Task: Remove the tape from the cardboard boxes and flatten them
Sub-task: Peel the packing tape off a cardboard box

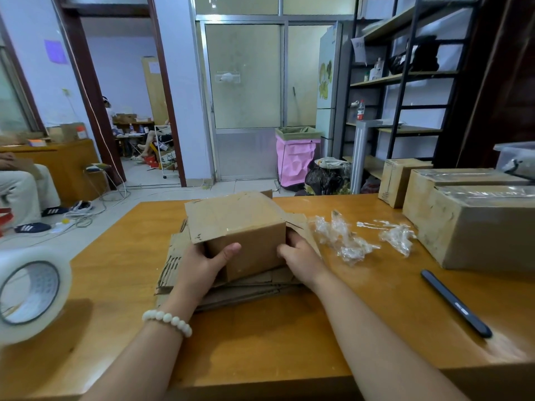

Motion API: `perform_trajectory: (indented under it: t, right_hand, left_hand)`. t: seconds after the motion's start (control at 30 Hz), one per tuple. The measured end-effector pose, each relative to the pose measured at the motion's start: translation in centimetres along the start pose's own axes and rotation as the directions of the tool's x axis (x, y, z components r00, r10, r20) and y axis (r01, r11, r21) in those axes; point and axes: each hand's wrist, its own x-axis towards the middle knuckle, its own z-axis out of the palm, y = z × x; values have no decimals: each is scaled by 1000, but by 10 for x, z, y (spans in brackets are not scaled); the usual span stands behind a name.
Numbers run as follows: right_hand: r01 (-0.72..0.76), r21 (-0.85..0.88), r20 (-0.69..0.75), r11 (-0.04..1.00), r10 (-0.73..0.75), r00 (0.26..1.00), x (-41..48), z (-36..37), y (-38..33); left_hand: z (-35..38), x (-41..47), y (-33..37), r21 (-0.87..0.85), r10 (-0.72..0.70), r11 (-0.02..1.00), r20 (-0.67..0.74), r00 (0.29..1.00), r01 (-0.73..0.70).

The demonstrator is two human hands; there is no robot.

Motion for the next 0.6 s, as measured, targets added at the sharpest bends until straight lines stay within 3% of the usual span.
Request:
perform_trajectory:
  t: [0.17, 0.3, 0.4, 0.53, 0.6]
  right_hand:
    - [-17, -45, -110, 999, 12, 994, 8, 4, 9]
    - [9, 3, -167, 1000, -9, 986, 12, 3, 13]
    - [32, -67, -230, 997, -47, 972, 14, -4, 14]
    - [-35, -169, -383, 985, -33, 923, 13, -8, 15]
    - [25, -317, -415, 948, -163, 895, 5, -5, 12]
  left_hand:
    - [1, 2, 2, 24, 8, 1000, -189, 982, -4]
    - [3, 2, 1, 79, 27, 997, -195, 981, -12]
    - [0, 6, -3, 6, -19, 1000, -214, 977, 21]
    - [-2, 5, -10, 50, -87, 994, -95, 992, 92]
    - [1, 5, -11, 92, -130, 988, 14, 991, 128]
